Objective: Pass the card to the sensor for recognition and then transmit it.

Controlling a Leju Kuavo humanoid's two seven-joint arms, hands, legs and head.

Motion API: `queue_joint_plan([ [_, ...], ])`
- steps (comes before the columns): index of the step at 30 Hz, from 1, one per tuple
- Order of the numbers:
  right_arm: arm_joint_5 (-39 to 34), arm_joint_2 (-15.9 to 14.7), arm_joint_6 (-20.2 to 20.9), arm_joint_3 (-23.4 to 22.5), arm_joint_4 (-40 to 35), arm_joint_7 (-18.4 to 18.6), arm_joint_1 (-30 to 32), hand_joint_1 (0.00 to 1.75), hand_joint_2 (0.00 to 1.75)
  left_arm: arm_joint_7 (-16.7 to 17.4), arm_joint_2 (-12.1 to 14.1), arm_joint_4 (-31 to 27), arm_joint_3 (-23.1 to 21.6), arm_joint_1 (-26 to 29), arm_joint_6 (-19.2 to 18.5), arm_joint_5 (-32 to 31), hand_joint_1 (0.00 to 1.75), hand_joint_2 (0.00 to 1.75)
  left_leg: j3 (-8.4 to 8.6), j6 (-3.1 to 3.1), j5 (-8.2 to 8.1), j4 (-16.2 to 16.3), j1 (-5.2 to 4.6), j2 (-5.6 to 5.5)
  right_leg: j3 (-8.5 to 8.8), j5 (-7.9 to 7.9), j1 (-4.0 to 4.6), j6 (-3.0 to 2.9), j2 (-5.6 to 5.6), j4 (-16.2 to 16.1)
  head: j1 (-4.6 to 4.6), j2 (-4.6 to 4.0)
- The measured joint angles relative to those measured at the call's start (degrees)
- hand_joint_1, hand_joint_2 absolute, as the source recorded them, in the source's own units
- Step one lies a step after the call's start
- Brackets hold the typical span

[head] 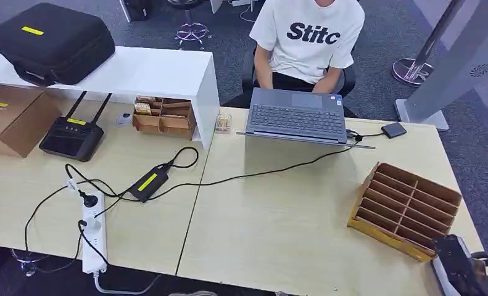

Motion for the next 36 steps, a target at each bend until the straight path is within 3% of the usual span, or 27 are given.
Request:
queue_joint_plan([
  [36,2.0,-0.6,-1.2,1.9,2.7,0.9,-0.9,1.75,1.75,0.2,0.0,0.0,0.3,0.0,0.5,0.0,0.0,1.75,0.0,0.0,0.0,0.0,0.0,0.0,0.0,0.0,0.0,0.0,0.0,0.0,0.0,0.0],
])
